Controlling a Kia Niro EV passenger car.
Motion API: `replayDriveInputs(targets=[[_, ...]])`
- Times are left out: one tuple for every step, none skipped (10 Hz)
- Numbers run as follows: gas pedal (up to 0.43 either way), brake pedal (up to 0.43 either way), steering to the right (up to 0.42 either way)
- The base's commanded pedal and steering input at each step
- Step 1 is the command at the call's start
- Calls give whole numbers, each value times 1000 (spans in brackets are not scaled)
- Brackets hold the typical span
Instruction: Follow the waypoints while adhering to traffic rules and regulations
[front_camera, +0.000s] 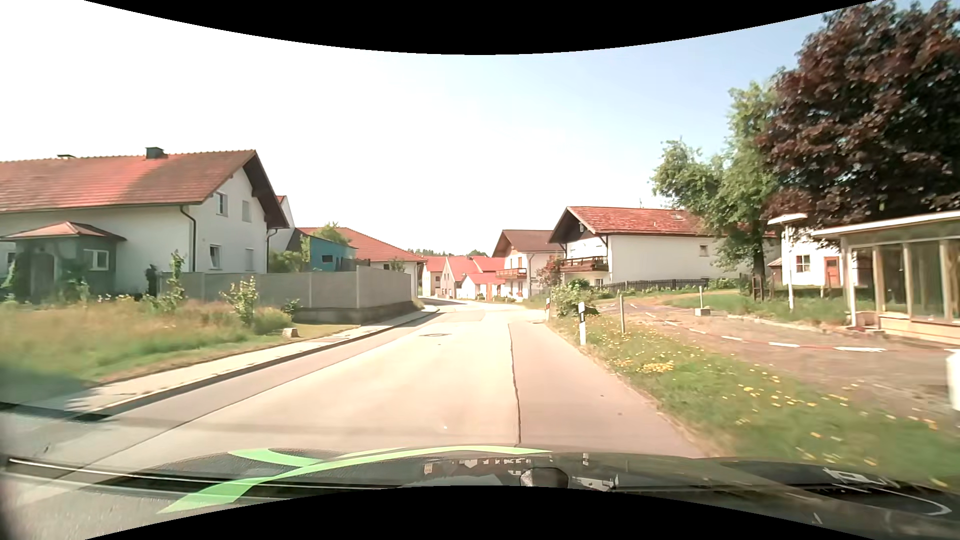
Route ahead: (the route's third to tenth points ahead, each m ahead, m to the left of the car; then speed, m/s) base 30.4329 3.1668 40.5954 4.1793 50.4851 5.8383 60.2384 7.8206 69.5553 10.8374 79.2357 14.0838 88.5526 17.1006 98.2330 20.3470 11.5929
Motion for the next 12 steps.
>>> replayDriveInputs(targets=[[87,0,-2],[87,0,-3],[87,0,-3],[87,0,-3],[98,0,-3],[110,0,-3],[110,0,-5],[118,0,-9],[130,0,-10],[130,0,-10],[130,0,-10],[130,0,-10]])
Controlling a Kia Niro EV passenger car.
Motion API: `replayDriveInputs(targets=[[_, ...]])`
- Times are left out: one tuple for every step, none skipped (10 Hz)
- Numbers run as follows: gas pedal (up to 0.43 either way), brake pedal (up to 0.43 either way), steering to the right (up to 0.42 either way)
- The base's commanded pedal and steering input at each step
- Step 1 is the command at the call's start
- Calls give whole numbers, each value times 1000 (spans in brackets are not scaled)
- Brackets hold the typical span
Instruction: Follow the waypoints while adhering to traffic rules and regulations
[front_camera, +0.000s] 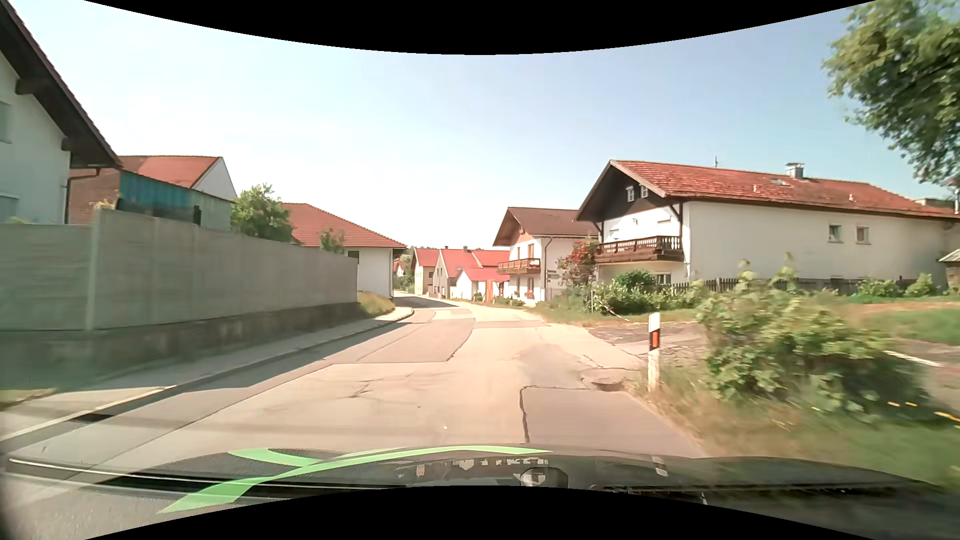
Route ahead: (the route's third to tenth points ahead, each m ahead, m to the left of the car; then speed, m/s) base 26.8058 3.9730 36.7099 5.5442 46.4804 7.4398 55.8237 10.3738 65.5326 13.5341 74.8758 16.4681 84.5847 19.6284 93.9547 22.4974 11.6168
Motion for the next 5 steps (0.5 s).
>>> replayDriveInputs(targets=[[130,0,-10],[130,0,-10],[130,0,-9],[130,0,-9],[130,0,-10]])
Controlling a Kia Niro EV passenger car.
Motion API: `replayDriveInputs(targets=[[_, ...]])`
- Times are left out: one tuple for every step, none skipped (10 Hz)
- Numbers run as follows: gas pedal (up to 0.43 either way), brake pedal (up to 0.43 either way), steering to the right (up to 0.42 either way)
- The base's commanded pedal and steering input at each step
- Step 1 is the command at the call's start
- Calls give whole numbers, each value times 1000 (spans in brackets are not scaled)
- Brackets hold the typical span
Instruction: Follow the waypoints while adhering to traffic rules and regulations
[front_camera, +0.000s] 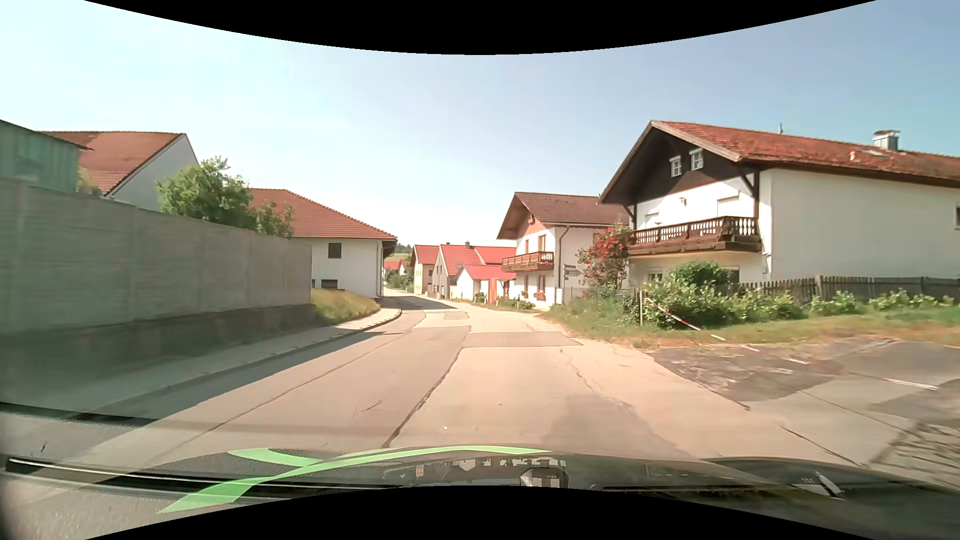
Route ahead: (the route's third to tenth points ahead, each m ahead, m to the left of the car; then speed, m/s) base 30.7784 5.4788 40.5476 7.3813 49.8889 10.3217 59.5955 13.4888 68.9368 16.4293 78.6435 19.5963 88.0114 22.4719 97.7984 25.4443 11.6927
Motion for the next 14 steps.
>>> replayDriveInputs(targets=[[130,0,-13],[130,0,-14],[118,0,-19],[110,0,-21],[110,0,-21],[110,0,-21],[118,0,-23],[118,0,-25],[118,0,-28],[118,0,-31],[130,0,-33],[130,0,-33],[130,0,-33],[130,0,-33]])
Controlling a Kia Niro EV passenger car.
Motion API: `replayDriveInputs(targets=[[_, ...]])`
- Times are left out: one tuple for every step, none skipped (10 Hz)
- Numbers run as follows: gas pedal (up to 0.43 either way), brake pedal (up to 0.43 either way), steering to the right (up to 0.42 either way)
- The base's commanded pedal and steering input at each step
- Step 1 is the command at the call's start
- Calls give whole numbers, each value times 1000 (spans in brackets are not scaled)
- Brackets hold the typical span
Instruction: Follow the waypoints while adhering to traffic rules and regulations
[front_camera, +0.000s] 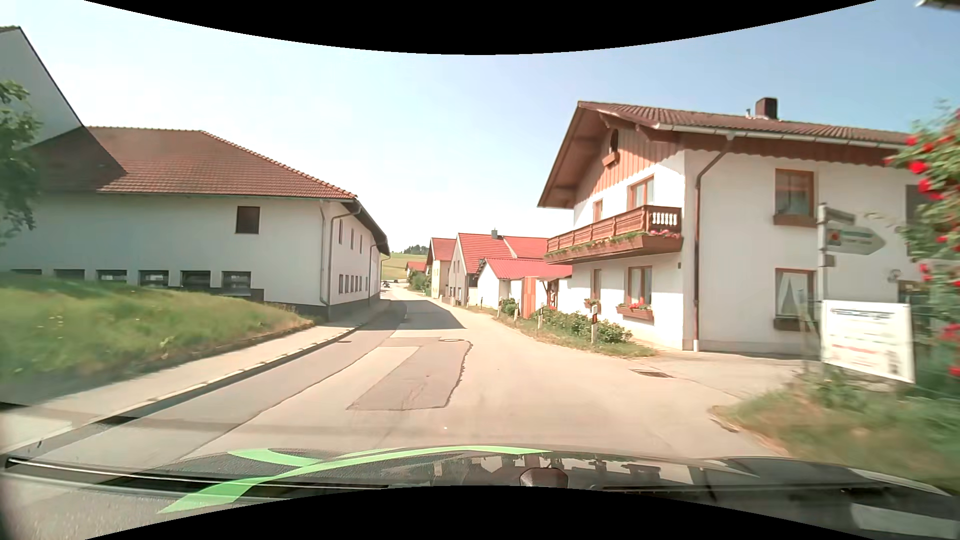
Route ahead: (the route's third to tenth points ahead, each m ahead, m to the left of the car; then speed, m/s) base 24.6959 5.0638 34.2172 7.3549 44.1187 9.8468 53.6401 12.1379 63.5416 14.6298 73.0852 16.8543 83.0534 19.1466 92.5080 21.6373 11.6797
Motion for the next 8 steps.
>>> replayDriveInputs(targets=[[138,0,-33],[138,0,-34],[138,0,-34],[138,0,-34],[138,0,-35],[150,0,-35],[150,0,-35],[150,0,-35]])
